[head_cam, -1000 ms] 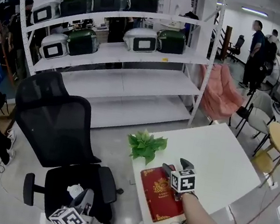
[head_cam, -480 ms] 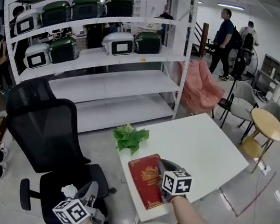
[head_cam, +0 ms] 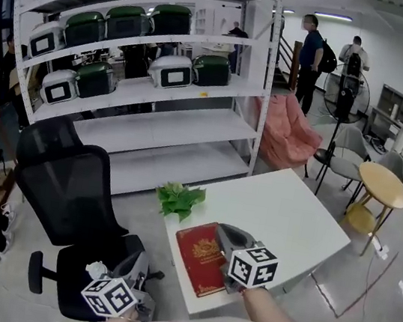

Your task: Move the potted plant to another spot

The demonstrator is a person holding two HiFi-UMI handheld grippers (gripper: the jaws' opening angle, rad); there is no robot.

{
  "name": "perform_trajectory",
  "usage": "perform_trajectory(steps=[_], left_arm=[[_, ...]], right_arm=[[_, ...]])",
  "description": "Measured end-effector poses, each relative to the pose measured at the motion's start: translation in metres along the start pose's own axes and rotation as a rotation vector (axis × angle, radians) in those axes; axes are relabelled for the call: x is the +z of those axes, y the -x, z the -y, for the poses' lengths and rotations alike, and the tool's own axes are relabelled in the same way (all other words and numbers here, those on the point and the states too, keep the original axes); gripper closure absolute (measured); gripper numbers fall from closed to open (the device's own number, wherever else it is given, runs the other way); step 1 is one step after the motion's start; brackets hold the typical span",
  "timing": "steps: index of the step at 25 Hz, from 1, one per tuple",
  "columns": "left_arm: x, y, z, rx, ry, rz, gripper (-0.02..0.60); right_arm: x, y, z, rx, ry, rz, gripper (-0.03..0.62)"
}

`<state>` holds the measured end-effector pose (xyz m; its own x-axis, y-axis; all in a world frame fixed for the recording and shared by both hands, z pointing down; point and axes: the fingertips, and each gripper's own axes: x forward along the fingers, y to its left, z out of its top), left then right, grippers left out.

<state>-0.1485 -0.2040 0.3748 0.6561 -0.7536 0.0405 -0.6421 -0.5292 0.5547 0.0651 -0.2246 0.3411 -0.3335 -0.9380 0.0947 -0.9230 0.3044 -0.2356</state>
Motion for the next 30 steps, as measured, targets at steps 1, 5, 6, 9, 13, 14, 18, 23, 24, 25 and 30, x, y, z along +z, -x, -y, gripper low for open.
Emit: perform_trajectory(steps=[1,5,6,9,13,14,18,23,24,25,30], left_arm=[[0.0,-0.002,0.009,-0.007,-0.005,0.005,0.578],[0.005,-0.009,0.047,-0.026,-0.041,0.039,0.578],[0.005,-0.01,0.057,-0.029,-0.061,0.048,0.578],[0.0,-0.008,0.083,-0.026,-0.112,0.064,0.578],[-0.007,0.001,0.106,-0.006,-0.134,0.079,0.578],[-0.009,0.003,0.111,0.002,-0.14,0.086,0.578],[-0.022,0.016,0.129,0.027,-0.151,0.107,0.578],[-0.043,0.032,0.147,0.056,-0.147,0.101,0.578],[-0.047,0.035,0.15,0.059,-0.144,0.102,0.578],[-0.051,0.038,0.155,0.061,-0.143,0.104,0.578],[-0.069,0.056,0.171,0.088,-0.137,0.115,0.578]], right_arm=[[0.008,0.005,-0.003,0.019,0.003,0.018,0.588],[0.032,0.025,-0.008,0.062,0.016,0.058,0.588],[0.035,0.031,-0.007,0.072,0.012,0.061,0.588],[0.036,0.047,-0.006,0.093,0.013,0.044,0.588],[0.028,0.065,-0.005,0.101,0.029,0.012,0.588],[0.026,0.07,-0.005,0.106,0.027,0.007,0.588],[0.014,0.092,-0.003,0.122,0.021,-0.017,0.588],[0.003,0.119,-0.002,0.137,0.046,-0.049,0.588],[0.001,0.124,-0.002,0.138,0.053,-0.054,0.588],[0.0,0.129,-0.001,0.141,0.058,-0.057,0.588],[-0.007,0.151,0.0,0.16,0.062,-0.071,0.588]])
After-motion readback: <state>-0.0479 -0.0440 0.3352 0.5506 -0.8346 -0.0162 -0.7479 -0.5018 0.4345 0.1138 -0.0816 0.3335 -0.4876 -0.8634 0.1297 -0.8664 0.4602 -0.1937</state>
